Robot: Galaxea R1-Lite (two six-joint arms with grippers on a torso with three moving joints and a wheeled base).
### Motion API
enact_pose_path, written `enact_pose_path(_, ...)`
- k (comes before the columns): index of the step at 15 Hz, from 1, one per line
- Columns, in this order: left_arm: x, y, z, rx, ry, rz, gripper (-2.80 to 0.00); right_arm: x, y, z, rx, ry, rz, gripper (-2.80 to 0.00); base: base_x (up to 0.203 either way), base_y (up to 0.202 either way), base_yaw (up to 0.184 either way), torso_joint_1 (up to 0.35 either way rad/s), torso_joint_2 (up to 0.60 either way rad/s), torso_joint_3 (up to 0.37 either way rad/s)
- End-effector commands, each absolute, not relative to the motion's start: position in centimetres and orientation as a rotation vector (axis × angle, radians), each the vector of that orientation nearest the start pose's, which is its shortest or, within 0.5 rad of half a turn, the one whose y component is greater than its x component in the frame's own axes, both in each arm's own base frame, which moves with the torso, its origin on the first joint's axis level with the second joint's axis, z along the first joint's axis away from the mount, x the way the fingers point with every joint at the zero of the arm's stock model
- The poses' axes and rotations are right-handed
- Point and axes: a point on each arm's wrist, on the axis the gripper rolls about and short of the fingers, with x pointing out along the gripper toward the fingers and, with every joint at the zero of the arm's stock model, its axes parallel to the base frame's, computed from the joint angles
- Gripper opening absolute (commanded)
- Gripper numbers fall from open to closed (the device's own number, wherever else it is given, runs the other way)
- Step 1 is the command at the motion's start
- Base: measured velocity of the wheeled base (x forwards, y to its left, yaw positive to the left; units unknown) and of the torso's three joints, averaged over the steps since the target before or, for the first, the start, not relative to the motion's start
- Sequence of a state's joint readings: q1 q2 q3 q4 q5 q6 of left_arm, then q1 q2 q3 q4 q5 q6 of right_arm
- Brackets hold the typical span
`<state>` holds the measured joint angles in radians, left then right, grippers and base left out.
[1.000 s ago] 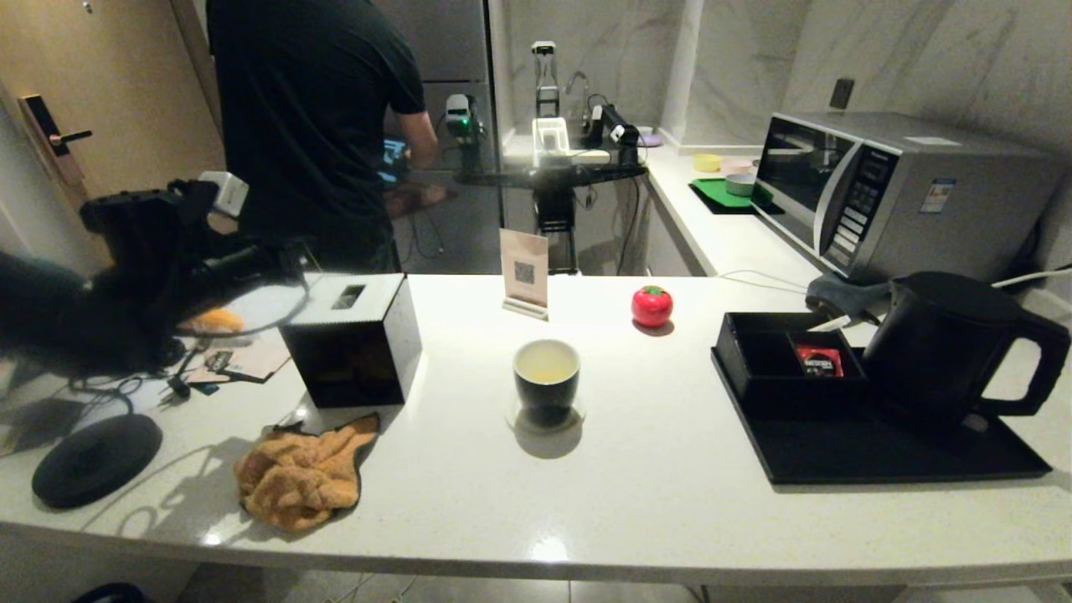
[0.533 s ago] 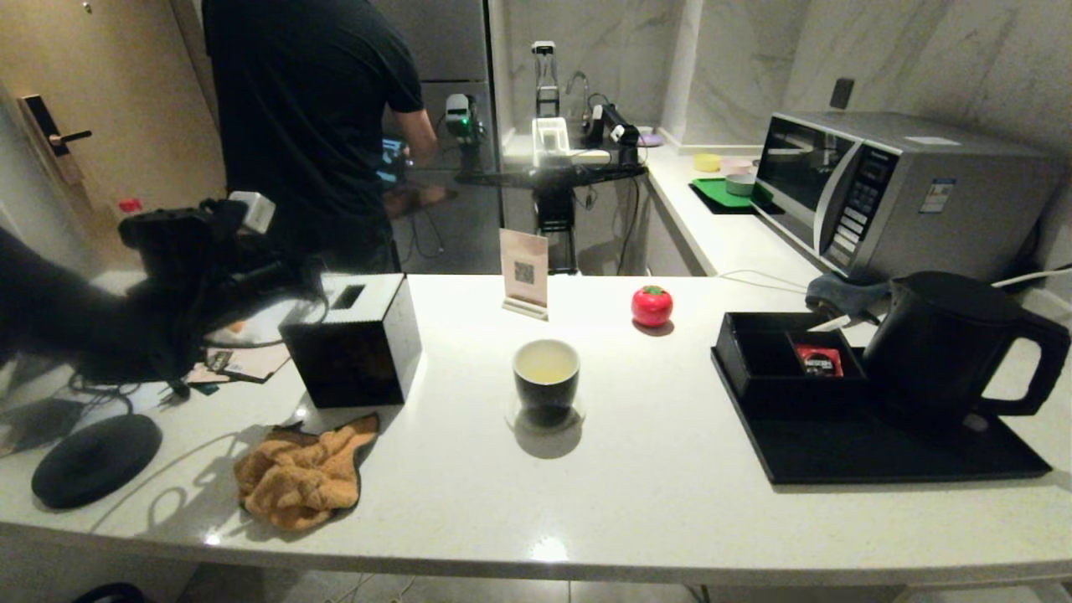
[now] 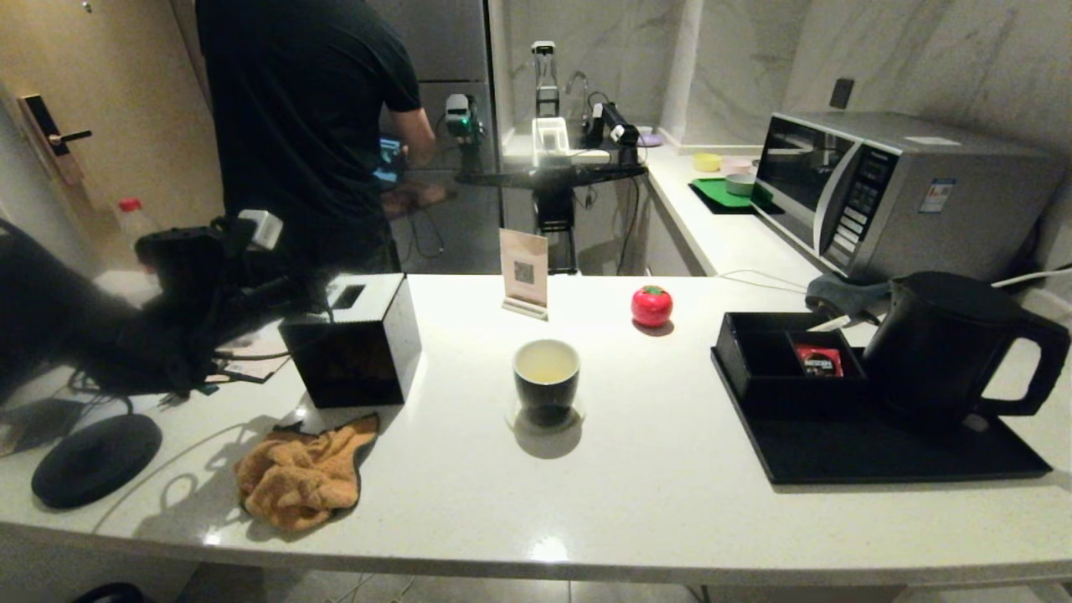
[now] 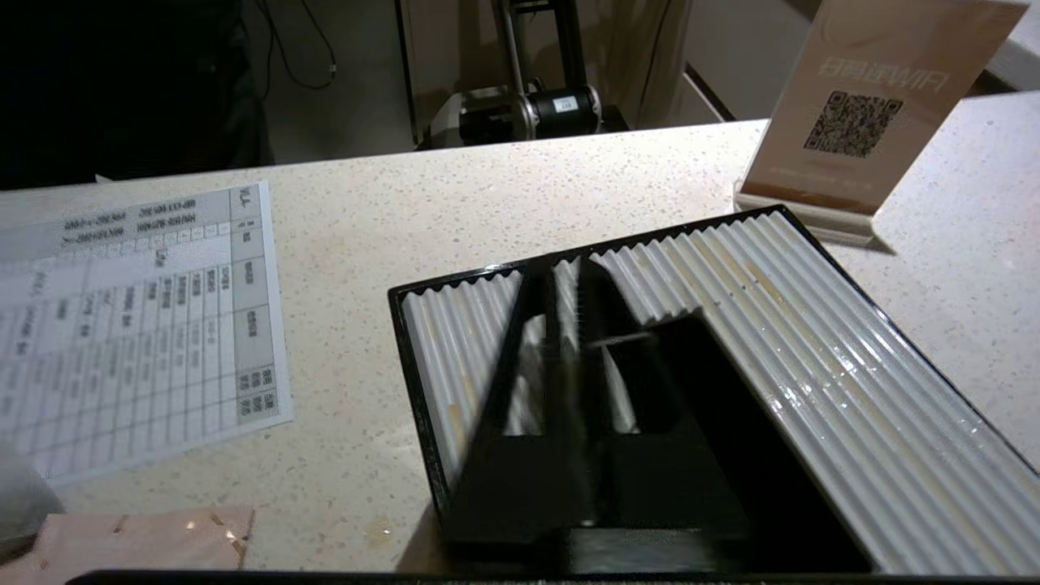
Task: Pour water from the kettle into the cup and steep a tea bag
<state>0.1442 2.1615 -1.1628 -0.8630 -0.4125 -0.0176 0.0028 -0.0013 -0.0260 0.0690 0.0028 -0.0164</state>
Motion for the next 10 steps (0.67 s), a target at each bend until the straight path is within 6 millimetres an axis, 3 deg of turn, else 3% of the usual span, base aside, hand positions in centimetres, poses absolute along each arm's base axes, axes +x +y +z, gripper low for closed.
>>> enact_pose_path(1, 42.3, 5.2, 12.9, -0.053, 0.129, -0.269, 0.0, -2.5, 0.0, 7.6, -0.017, 0.043, 0.006, -2.8, 0.0, 0.0, 0.0, 0.0, 0.0, 0.0)
enact_pose_path(10, 41.0, 4.8, 17.2, -0.024, 0.017, -0.29, 0.0, -2.5, 0.0, 7.6, -0.017, 0.043, 0.006, -2.8, 0.0, 0.0, 0.0, 0.0, 0.0, 0.0)
